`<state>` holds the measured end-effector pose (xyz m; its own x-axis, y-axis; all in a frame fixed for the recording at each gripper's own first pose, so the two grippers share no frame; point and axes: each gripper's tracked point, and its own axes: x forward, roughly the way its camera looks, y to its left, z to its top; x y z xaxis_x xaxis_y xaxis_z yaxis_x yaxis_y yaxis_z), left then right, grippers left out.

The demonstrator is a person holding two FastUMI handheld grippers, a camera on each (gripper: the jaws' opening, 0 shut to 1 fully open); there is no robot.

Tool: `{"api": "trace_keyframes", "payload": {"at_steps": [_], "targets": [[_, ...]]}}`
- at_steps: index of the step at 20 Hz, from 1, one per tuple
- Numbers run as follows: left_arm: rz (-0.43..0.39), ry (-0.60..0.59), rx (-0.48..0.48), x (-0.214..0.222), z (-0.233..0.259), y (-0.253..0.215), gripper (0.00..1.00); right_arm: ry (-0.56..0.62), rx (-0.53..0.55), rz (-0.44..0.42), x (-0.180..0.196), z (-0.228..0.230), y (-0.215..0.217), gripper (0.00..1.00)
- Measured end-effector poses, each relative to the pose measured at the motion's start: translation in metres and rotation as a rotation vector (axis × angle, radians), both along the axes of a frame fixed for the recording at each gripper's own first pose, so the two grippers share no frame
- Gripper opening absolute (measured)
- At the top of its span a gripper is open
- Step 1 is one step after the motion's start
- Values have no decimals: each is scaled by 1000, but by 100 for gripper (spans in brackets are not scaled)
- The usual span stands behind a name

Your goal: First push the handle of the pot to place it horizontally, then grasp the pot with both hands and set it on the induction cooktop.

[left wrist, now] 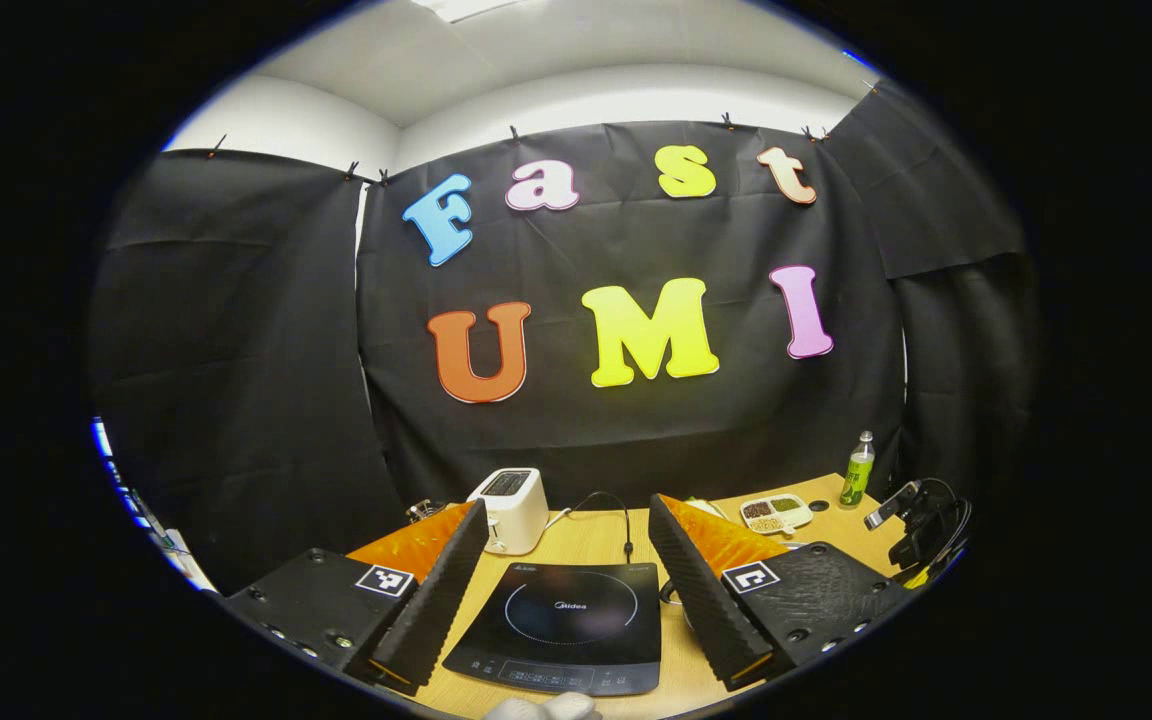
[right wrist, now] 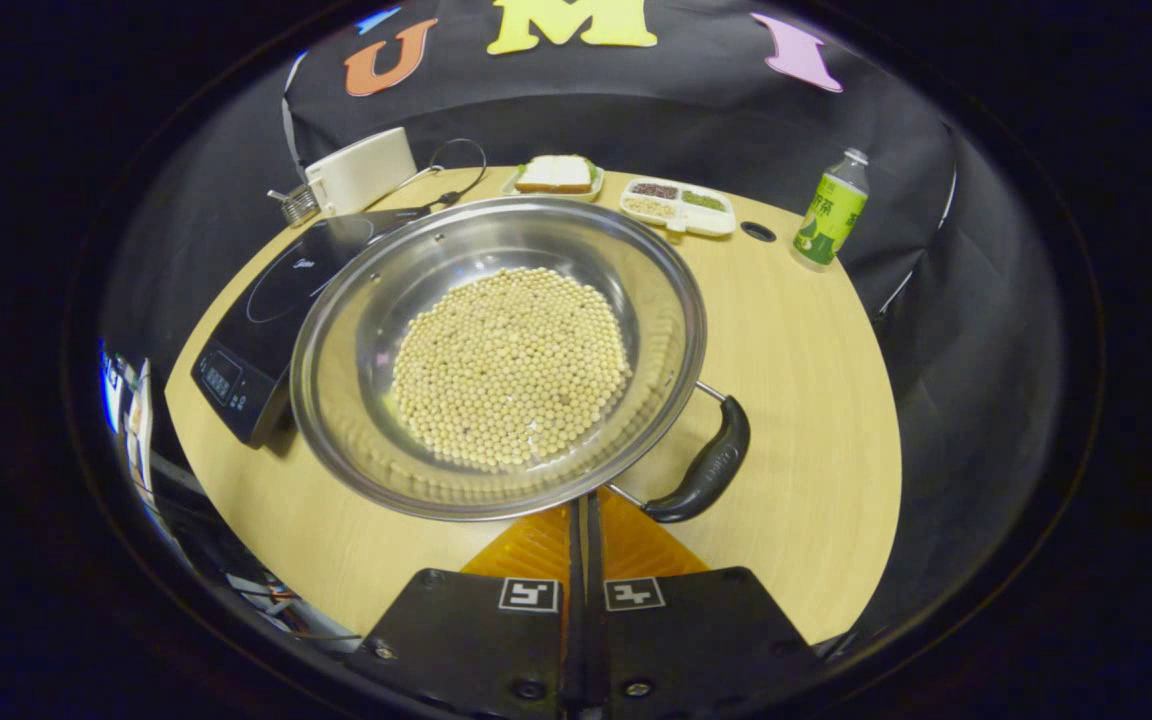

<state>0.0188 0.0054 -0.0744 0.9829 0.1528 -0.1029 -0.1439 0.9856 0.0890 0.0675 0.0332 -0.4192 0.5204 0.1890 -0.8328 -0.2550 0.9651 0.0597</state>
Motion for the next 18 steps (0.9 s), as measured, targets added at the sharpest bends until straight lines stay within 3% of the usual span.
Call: {"api": "trace_keyframes", "payload": {"at_steps": [11,14,16,17,18], "targets": [[59,32,18,6,-12,-12,96,-23,-81,63,43,0,-49,4],[80,46,22,10,-17,-15,96,-12,-80,53,56,-4,-63,0],[90,53,22,11,-20,-19,96,-7,-77,43,63,-4,-71,4],[94,57,23,15,-21,-20,96,-8,-77,43,66,-4,-74,0],[98,64,21,17,-23,-22,96,-12,-77,43,70,-3,-77,4]]}}
